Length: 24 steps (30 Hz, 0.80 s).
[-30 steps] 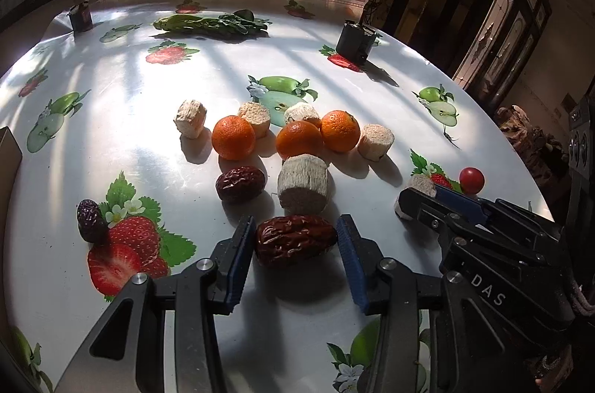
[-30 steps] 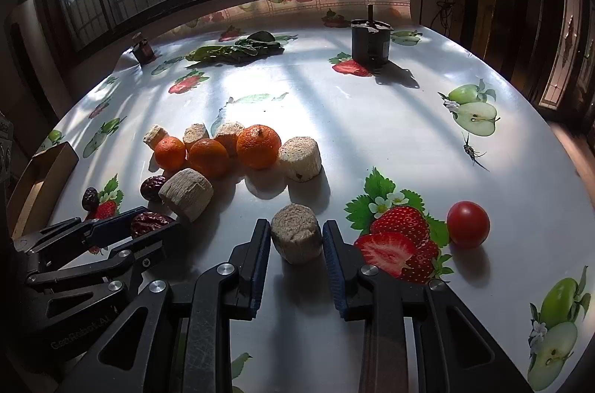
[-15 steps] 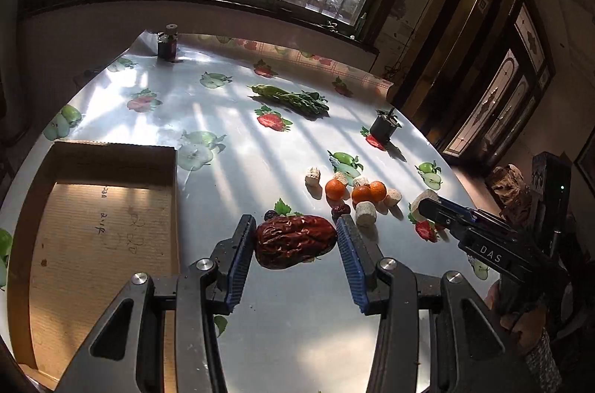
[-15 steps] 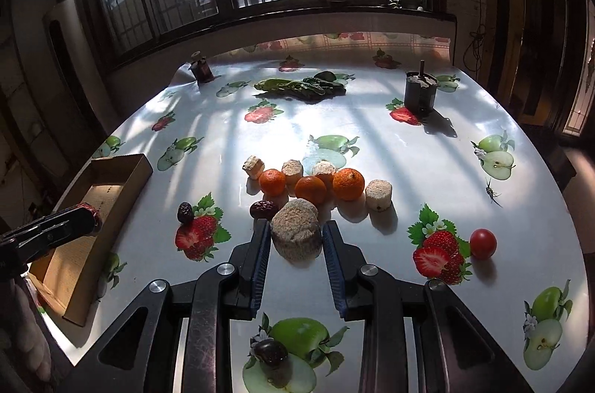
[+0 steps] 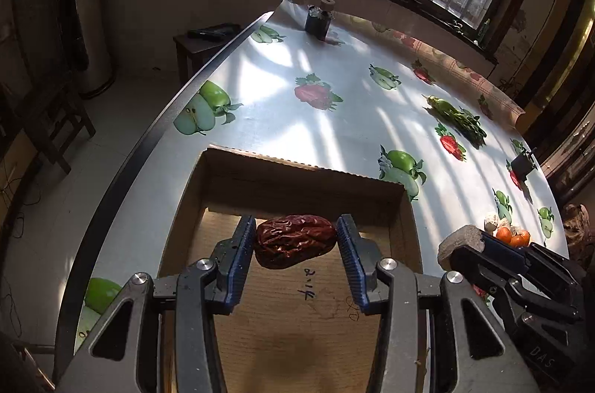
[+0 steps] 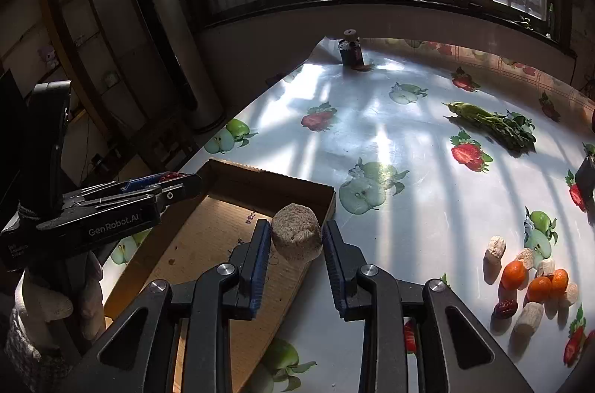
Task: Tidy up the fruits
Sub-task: 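Carry both held items into the cardboard box and open both tools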
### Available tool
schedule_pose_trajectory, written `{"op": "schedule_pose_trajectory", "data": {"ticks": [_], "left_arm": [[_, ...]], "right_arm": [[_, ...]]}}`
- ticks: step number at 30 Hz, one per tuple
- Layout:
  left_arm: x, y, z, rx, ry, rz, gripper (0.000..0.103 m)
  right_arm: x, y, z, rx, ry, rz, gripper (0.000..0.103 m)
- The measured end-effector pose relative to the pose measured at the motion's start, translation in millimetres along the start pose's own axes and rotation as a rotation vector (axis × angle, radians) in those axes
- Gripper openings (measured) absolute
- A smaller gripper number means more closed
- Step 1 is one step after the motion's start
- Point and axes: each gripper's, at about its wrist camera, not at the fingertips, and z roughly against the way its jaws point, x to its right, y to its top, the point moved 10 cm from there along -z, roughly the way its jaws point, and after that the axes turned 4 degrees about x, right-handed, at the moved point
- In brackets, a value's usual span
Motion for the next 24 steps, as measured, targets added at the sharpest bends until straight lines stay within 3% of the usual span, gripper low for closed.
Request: {"op": "schedule_pose_trajectory", "data": {"ticks": [5, 11, 16, 20, 24], "left_arm": [[-18, -12, -33, -0.066, 0.004, 0.051, 0.044], [-24, -22, -54, -0.118, -0.003, 0.071, 0.044], [-27, -21, -53, -0.109, -0.017, 0.100, 0.047], [-31, -18, -41, -0.088, -0.014, 0.121, 0.049], [-31, -12, -11, -0.035, 0.005, 0.129, 0.054]], "right_arm": [[-12, -15, -58, -0.085, -0.006, 0.025, 0.032], [-8, -25, -92, -0.139, -0.053, 0.058, 0.032], [-6, -22, -94, -0.125, -0.075, 0.069, 0.033], [-8, -17, -85, -0.091, -0.081, 0.077, 0.054], [-6, -10, -55, -0.038, -0.079, 0.076, 0.055]]}}
